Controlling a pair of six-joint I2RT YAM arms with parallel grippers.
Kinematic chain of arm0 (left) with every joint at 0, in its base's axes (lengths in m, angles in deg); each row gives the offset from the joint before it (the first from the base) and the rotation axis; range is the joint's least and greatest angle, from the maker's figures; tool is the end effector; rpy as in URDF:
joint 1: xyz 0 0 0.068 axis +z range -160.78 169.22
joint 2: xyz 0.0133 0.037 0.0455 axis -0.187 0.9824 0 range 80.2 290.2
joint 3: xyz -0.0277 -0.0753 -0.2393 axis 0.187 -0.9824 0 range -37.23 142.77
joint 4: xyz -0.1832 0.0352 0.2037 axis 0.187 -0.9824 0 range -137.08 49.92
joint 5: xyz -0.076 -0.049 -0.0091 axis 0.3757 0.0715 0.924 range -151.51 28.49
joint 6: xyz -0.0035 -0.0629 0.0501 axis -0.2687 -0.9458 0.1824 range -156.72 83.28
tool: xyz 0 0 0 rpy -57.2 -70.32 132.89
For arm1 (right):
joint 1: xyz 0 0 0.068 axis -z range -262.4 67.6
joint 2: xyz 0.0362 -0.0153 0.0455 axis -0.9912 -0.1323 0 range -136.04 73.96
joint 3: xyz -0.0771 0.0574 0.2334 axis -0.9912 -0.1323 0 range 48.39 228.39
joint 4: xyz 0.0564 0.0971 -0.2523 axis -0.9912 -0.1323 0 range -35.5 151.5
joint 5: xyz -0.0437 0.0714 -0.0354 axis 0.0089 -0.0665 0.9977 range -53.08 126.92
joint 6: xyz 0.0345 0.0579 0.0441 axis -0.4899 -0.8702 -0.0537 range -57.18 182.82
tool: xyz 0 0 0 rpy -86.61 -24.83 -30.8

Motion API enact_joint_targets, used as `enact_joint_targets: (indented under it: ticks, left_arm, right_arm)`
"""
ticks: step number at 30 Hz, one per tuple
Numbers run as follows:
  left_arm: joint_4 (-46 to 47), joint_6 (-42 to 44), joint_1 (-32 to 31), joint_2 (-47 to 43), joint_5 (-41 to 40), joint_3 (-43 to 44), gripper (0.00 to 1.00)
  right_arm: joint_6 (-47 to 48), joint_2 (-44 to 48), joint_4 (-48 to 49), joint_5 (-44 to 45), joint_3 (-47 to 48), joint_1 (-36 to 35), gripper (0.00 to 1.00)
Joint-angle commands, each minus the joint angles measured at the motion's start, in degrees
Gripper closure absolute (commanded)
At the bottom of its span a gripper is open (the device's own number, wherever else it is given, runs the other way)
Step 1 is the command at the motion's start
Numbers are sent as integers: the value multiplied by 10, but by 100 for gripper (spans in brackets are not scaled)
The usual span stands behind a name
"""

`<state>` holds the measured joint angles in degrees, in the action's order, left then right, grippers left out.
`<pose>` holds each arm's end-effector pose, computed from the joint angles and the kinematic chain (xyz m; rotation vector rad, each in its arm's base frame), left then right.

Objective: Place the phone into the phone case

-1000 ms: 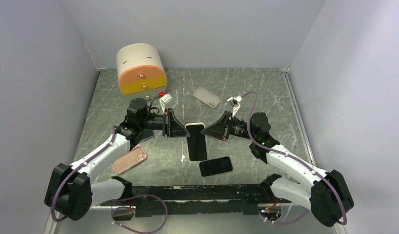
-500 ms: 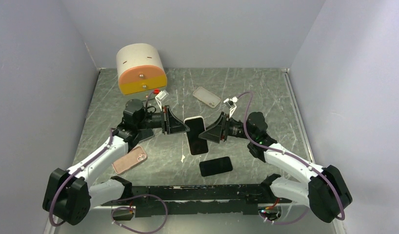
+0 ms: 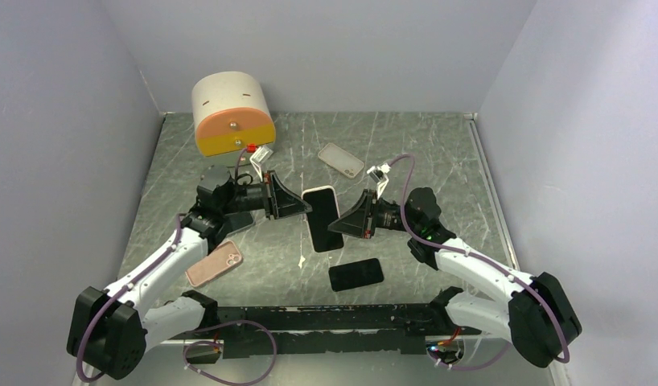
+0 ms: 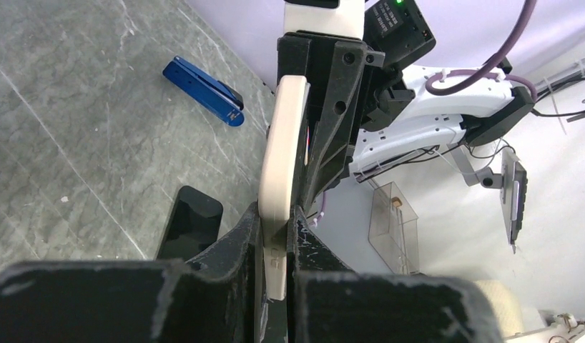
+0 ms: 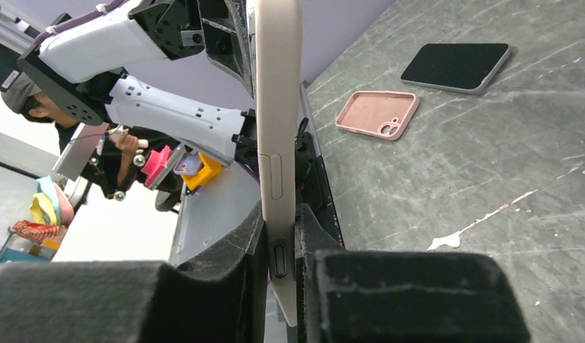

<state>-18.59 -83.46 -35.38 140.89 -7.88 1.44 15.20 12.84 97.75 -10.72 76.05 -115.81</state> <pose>0.2317 -0.1677 0.2821 0.4983 1.7924 -1.6442 0.2004 0.1938 0.2384 -0.5569 1.7383 1.6854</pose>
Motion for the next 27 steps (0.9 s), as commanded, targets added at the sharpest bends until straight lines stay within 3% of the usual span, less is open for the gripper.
enact_joint_targets:
  ticks: [1, 5, 10, 15, 20, 27]
  left_arm:
    - [18, 10, 2, -15, -12, 16, 98]
    - [-6, 10, 2, -15, -22, 20, 97]
    - [15, -29, 2, 0, -14, 11, 63]
    - [94, -86, 2, 23, -10, -29, 46]
    - [191, -149, 1, 59, 0, -59, 44]
    - [163, -128, -1, 68, -5, -52, 46]
  right_arm:
    - [-12, 4, 40, 2, 5, 1, 98]
    - [-24, 4, 50, 12, 3, 1, 100]
    - [-47, 10, 86, 37, 0, 1, 100]
    - [-53, 3, 98, 49, 11, 1, 100]
    - [-71, -19, 118, 46, 16, 1, 100]
    - [-88, -51, 143, 36, 17, 0, 100]
